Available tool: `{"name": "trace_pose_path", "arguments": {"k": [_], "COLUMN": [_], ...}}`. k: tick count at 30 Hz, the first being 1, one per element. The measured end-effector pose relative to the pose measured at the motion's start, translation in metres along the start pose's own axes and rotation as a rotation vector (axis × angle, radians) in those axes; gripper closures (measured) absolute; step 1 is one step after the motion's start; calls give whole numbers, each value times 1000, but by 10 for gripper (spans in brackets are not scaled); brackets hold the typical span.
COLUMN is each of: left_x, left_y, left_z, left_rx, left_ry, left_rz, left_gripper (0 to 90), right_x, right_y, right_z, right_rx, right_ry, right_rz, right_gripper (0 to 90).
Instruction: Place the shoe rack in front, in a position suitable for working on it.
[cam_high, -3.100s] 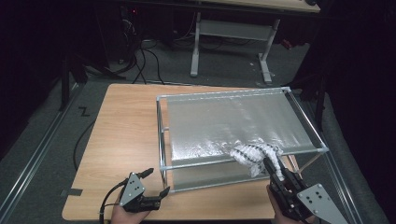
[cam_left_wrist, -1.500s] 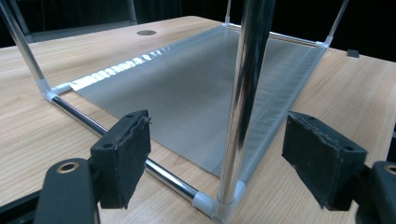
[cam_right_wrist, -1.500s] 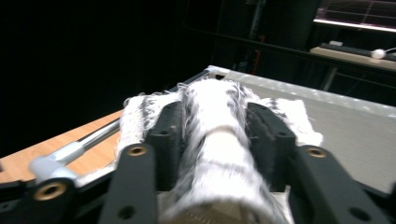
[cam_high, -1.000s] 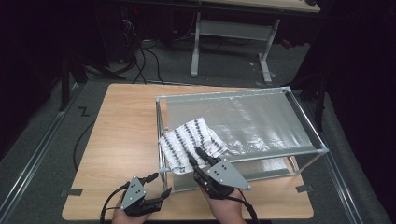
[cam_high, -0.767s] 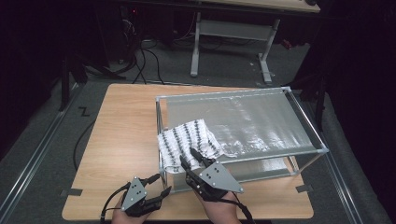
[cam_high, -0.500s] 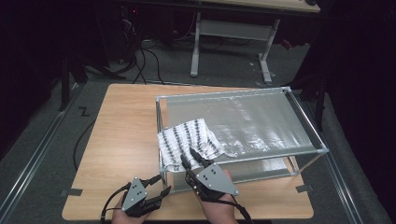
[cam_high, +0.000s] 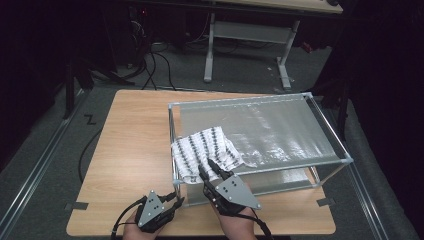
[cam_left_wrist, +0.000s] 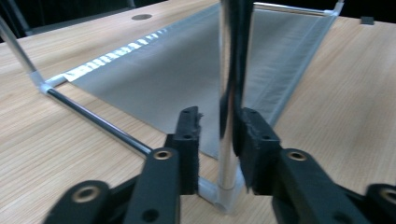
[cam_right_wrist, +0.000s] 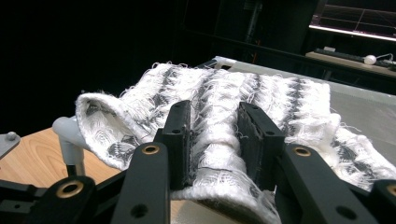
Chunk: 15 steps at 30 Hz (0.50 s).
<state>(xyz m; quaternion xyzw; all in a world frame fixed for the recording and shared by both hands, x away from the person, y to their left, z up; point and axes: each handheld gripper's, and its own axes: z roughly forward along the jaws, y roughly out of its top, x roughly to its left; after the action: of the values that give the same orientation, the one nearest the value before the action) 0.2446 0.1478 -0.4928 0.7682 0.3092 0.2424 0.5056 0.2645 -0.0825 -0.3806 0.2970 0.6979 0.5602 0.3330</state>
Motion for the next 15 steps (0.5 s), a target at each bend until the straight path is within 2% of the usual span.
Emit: {"name": "trace_pose_path", "arguments": {"k": [3,8,15], "left_x": [-4,-4,-3], "left_y": [1,1,1], "left_z": [1,0,0], "left_rx": [6,7,4], "left_ry": [15,9,3], "left_rz": [28,25,20], "left_gripper": [793,798,800], "right_x": [-3,-8,-21], "right_y": [-1,-1,-4], "right_z": [-1,-3,-9], "right_rx": [1,5,6], "right_ry": [-4,-12,-46], "right_rz": [6,4,-3], "right_gripper": [658,658,657]}}
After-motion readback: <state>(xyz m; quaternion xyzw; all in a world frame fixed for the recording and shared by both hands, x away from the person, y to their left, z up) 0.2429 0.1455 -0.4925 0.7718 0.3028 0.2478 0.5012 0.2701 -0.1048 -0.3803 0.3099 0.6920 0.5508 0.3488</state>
